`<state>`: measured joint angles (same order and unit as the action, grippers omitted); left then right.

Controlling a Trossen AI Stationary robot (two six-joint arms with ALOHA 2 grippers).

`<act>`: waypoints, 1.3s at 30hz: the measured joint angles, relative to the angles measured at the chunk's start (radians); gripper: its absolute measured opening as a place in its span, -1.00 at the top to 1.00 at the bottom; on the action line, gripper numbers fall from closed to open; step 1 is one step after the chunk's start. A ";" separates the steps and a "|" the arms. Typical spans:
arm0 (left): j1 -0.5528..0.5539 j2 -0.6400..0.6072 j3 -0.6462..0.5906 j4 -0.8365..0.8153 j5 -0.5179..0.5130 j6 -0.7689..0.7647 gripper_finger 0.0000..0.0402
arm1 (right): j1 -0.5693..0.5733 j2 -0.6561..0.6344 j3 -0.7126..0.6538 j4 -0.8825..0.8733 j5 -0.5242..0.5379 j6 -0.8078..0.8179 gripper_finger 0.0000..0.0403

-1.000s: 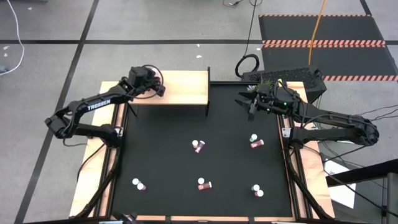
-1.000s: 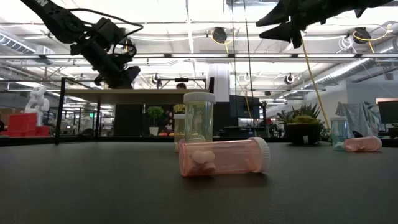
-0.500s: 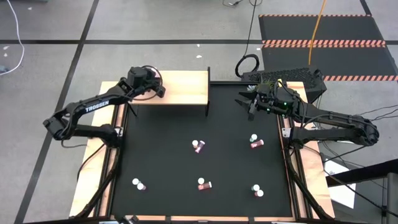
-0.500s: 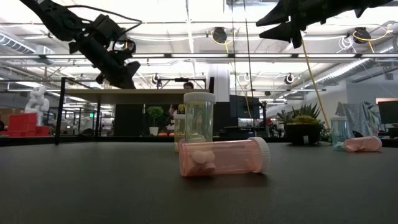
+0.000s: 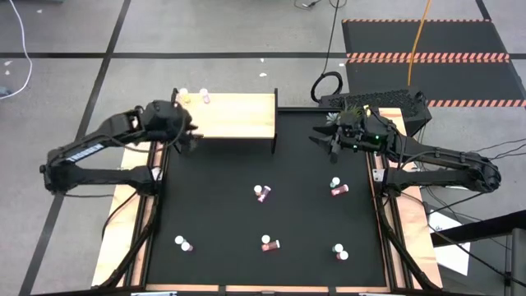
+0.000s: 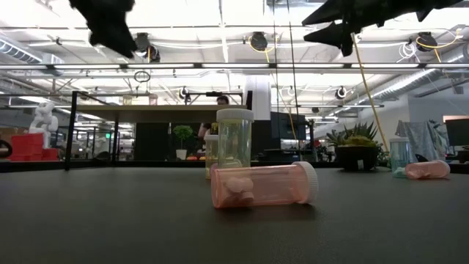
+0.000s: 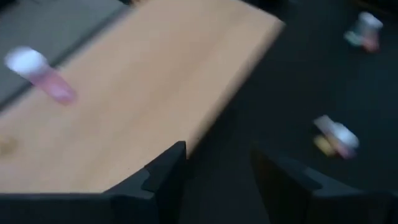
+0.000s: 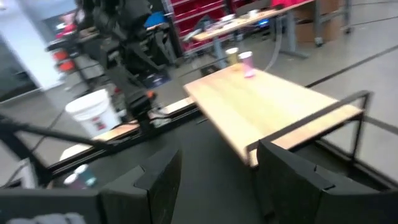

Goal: Pick and place medicine bottles onto shelf by color
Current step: Put the bottom left blue medicine bottle on the shelf

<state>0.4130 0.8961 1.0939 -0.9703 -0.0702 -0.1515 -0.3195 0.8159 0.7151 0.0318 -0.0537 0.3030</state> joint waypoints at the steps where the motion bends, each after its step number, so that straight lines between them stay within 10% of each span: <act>1: -0.039 0.001 0.027 -0.056 0.000 -0.036 0.10 | 0.000 0.004 0.000 -0.002 -0.020 -0.001 -0.01; 10: -0.346 -0.006 0.076 -0.196 0.153 -0.315 0.25 | 0.093 0.086 0.000 0.005 -0.091 0.163 -0.01; 23: -0.776 0.012 -0.072 -0.206 0.180 -0.381 0.00 | 0.558 0.258 0.049 0.145 0.498 0.349 0.06; 31: -1.076 0.013 -0.209 -0.028 0.279 -0.423 0.05 | 0.716 0.584 0.280 0.144 0.588 0.436 0.12; 39: -1.274 0.013 -0.309 0.143 0.086 -0.513 0.08 | 0.796 0.685 0.375 0.092 0.684 0.482 0.13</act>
<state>-0.8610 0.9089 0.7852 -0.8270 0.0155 -0.6647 0.4769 1.5009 1.0904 0.1235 0.6307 0.7846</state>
